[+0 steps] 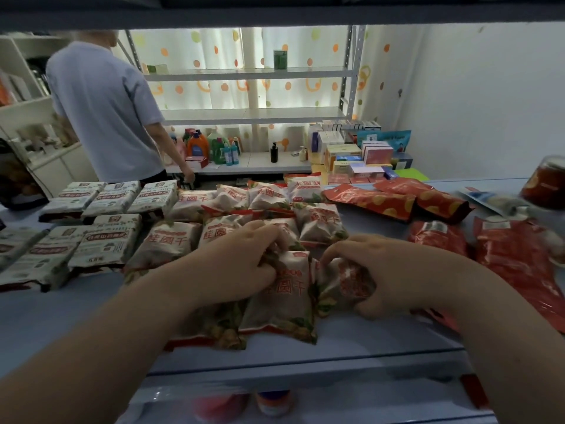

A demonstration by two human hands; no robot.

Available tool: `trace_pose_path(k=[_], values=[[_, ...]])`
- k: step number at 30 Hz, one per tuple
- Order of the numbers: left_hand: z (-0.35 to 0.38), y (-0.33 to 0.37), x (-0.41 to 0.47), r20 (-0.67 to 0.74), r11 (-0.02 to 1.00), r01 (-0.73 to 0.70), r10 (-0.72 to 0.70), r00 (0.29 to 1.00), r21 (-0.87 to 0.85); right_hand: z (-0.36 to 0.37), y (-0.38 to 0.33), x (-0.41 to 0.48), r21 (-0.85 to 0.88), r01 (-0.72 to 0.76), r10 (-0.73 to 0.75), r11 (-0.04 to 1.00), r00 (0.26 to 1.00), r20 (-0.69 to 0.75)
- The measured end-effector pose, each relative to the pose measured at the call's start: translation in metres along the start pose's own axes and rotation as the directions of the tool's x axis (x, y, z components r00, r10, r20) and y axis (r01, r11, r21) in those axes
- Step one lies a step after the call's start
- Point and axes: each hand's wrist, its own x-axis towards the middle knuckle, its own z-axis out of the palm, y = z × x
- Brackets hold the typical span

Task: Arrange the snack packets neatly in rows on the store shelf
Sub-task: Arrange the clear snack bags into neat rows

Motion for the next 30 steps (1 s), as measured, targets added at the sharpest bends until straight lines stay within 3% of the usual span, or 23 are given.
trace_pose_path(k=[8,15,20,30], values=[[0.014,0.006,-0.030,-0.191,0.990,-0.080,0.101,0.976,0.115,-0.005,0.012,-0.011,0.116,-0.016,0.023,0.993,0.998,-0.059],[0.045,0.008,-0.046,-0.108,0.967,-0.021,0.050,0.993,0.255,-0.005,0.010,-0.012,0.278,-0.042,0.098,0.960,0.977,-0.187],[0.058,0.003,-0.043,-0.094,0.955,-0.008,0.037,0.995,0.296,0.010,-0.004,-0.001,0.397,-0.101,0.247,0.912,0.908,-0.337],[0.064,0.000,-0.045,-0.105,0.944,0.014,0.022,0.994,0.329,0.045,-0.041,0.008,0.192,-0.469,0.506,0.862,0.783,-0.362]])
